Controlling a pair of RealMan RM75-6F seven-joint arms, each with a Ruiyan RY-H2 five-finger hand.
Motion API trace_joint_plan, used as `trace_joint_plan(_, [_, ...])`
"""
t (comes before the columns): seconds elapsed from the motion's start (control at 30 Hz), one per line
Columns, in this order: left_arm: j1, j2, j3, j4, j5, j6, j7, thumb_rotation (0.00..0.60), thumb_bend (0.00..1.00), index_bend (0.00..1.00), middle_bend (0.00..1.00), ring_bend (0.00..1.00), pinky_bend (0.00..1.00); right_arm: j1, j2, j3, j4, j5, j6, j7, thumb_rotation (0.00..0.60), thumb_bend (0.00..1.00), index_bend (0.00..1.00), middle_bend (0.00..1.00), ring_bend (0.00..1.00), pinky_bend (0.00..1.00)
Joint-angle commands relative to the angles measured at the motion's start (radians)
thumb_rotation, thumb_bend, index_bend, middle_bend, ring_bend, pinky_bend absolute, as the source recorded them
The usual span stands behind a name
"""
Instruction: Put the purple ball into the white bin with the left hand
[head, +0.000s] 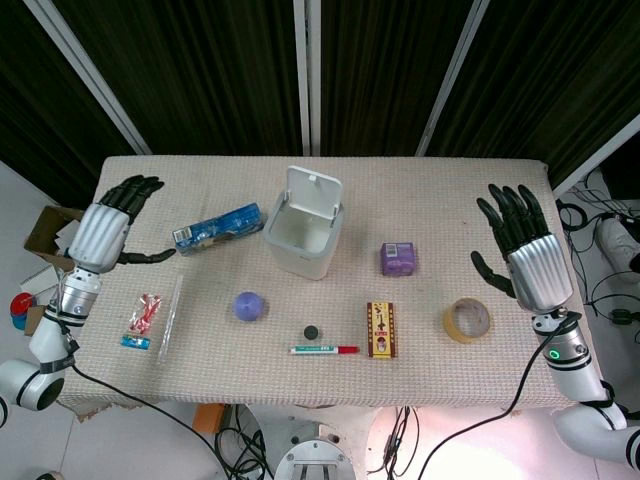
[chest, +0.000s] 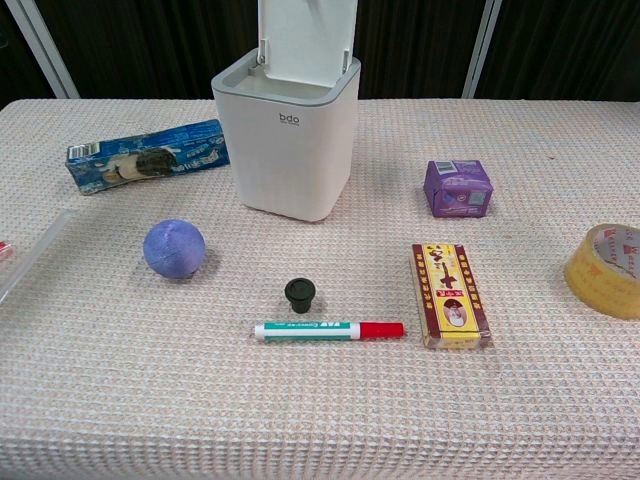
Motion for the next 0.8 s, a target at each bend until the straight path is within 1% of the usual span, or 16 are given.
trace_joint_plan(0.03, [0.001, 0.004, 0.004, -0.008, -0.004, 0.002, 0.004, 0.388, 0.08, 0.12, 0.12, 0.09, 0.24, 0.000, 0.001, -0.002, 0.000, 0.002, 0.003, 0.000, 0.600, 0.27, 0.00, 0.00, 0.00, 0.00])
trace_joint_plan(0.3, [-0.007, 0.011, 0.018, -0.031, 0.004, 0.005, 0.020, 0.388, 0.08, 0.12, 0.12, 0.09, 0.24, 0.002, 0.006, -0.010, 0.001, 0.010, 0.010, 0.006, 0.600, 0.27, 0.00, 0.00, 0.00, 0.00])
trace_joint_plan(0.4, [-0.011, 0.021, 0.032, -0.052, 0.022, 0.004, 0.043, 0.388, 0.08, 0.12, 0.12, 0.09, 0.24, 0.001, 0.009, -0.010, 0.001, 0.012, 0.018, 0.008, 0.600, 0.27, 0.00, 0.00, 0.00, 0.00])
trace_joint_plan(0.5, [-0.011, 0.038, 0.063, -0.098, 0.054, -0.003, 0.079, 0.390, 0.09, 0.13, 0.12, 0.10, 0.26, -0.003, 0.013, -0.009, 0.004, 0.019, 0.027, 0.012, 0.600, 0.27, 0.00, 0.00, 0.00, 0.00])
trace_joint_plan(0.57, [-0.008, 0.054, 0.105, -0.142, 0.095, -0.016, 0.120, 0.396, 0.09, 0.14, 0.13, 0.13, 0.30, -0.008, 0.018, -0.010, 0.007, 0.026, 0.033, 0.017, 0.600, 0.27, 0.00, 0.00, 0.00, 0.00])
trace_joint_plan(0.6, [-0.008, 0.062, 0.128, -0.162, 0.118, -0.027, 0.145, 0.405, 0.09, 0.15, 0.14, 0.14, 0.30, -0.012, 0.020, -0.011, 0.009, 0.029, 0.036, 0.021, 0.600, 0.27, 0.00, 0.00, 0.00, 0.00])
trace_joint_plan(0.67, [-0.011, 0.071, 0.176, -0.206, 0.161, -0.062, 0.218, 0.448, 0.09, 0.17, 0.15, 0.15, 0.30, -0.020, 0.026, -0.014, 0.014, 0.036, 0.041, 0.031, 0.600, 0.27, 0.00, 0.00, 0.00, 0.00])
trace_joint_plan(0.7, [-0.013, 0.069, 0.191, -0.221, 0.173, -0.079, 0.248, 0.469, 0.09, 0.18, 0.15, 0.15, 0.30, -0.024, 0.029, -0.016, 0.016, 0.040, 0.043, 0.036, 0.600, 0.27, 0.00, 0.00, 0.00, 0.00])
trace_joint_plan(0.77, [-0.020, 0.051, 0.215, -0.246, 0.188, -0.116, 0.300, 0.537, 0.09, 0.19, 0.15, 0.15, 0.30, -0.034, 0.035, -0.019, 0.018, 0.048, 0.049, 0.047, 0.600, 0.27, 0.00, 0.00, 0.00, 0.00])
trace_joint_plan(0.8, [-0.025, 0.041, 0.222, -0.253, 0.191, -0.130, 0.313, 0.558, 0.09, 0.20, 0.16, 0.15, 0.30, -0.038, 0.037, -0.020, 0.019, 0.051, 0.052, 0.051, 0.600, 0.27, 0.00, 0.00, 0.00, 0.00])
